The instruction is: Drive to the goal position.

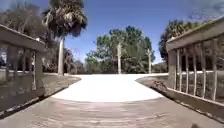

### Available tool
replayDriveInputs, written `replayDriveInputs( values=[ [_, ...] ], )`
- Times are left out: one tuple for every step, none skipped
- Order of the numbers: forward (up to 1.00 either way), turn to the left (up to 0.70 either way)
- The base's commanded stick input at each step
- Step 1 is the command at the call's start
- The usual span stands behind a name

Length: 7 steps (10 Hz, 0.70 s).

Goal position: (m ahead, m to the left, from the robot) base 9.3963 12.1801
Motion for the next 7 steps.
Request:
replayDriveInputs(
  values=[
    [0.85,0.0],
    [0.85,0.0],
    [0.85,0.0],
    [0.85,0.0],
    [0.85,0.0],
    [0.85,0.0],
    [0.85,0.0]
  ],
)
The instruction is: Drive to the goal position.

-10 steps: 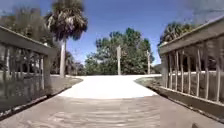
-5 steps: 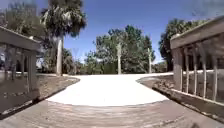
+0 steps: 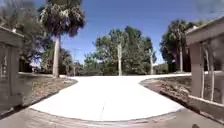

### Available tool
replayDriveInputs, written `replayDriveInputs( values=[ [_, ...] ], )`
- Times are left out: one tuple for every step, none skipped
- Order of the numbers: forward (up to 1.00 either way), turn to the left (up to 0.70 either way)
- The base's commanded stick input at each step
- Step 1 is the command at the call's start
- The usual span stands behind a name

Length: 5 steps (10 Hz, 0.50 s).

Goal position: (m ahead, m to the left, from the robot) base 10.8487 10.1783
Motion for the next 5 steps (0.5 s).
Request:
replayDriveInputs(
  values=[
    [0.85,0.0],
    [0.85,0.0],
    [0.85,0.0],
    [0.85,0.0],
    [0.85,0.0]
  ],
)
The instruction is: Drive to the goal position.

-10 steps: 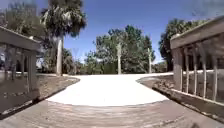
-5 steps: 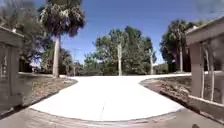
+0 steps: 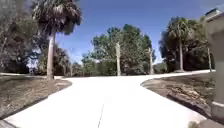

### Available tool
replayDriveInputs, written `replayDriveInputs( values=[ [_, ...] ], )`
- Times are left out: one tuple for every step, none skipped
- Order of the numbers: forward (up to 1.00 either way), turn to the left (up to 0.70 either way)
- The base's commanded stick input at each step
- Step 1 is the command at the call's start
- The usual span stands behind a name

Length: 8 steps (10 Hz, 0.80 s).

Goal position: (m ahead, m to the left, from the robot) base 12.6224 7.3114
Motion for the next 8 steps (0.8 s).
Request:
replayDriveInputs(
  values=[
    [0.85,0.0],
    [0.85,0.0],
    [0.85,0.0],
    [0.85,0.0],
    [0.85,0.0],
    [0.85,0.0],
    [0.85,0.0],
    [0.85,0.0]
  ],
)
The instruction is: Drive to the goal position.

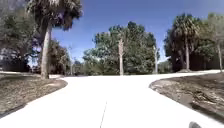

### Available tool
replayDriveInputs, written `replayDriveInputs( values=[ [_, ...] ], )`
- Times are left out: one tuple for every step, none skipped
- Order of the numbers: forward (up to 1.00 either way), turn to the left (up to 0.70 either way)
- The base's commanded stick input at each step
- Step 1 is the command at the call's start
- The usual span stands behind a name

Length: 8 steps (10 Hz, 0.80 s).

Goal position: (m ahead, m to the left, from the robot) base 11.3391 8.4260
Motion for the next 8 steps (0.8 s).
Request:
replayDriveInputs(
  values=[
    [0.85,0.04],
    [0.85,0.22],
    [0.85,0.28],
    [0.85,0.32],
    [0.85,0.15],
    [0.85,0.0],
    [0.85,0.0],
    [0.85,0.0]
  ],
)
